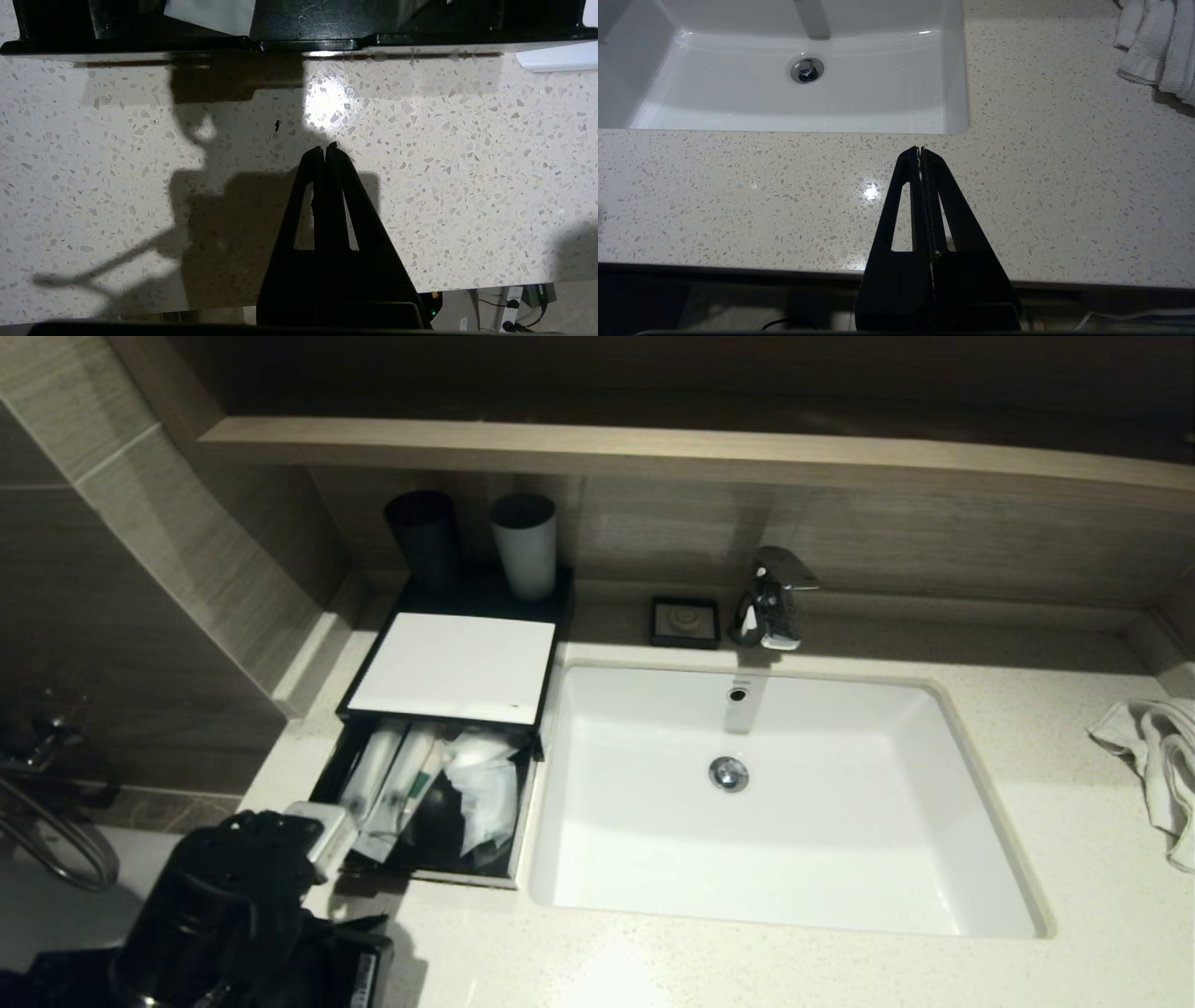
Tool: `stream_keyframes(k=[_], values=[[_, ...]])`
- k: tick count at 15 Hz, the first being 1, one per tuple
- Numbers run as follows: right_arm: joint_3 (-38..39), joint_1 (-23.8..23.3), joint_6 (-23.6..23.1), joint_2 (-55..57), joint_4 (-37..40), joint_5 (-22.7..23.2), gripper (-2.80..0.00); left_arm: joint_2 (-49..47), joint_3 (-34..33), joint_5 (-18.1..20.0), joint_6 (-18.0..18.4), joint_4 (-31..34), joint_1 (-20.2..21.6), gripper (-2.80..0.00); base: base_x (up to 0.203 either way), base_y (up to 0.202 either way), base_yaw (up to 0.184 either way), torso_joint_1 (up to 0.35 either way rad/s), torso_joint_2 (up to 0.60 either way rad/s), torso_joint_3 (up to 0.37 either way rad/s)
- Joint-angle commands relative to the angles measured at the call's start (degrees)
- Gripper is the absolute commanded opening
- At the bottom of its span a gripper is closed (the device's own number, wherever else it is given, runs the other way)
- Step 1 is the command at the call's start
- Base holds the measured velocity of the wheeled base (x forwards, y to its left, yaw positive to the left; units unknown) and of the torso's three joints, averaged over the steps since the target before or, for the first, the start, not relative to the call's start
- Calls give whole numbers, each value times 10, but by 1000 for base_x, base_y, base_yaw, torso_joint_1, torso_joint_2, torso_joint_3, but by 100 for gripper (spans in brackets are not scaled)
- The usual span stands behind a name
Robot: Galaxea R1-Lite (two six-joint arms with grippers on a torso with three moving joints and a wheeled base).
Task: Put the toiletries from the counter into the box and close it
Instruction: Close the drawer
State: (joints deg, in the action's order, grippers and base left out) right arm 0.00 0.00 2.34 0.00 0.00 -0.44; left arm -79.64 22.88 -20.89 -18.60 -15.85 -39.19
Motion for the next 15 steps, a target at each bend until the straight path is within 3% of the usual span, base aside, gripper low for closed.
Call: stream_keyframes(k=[1,15], values=[[0,0,0,0,0,0,-280,-23,13,-1,-1,-1,13,-280,0,0,0,0,0,0],[0,0,0,0,0,0,-280,-33,31,-2,1,-4,30,-280,0,0,0,0,0,0]])
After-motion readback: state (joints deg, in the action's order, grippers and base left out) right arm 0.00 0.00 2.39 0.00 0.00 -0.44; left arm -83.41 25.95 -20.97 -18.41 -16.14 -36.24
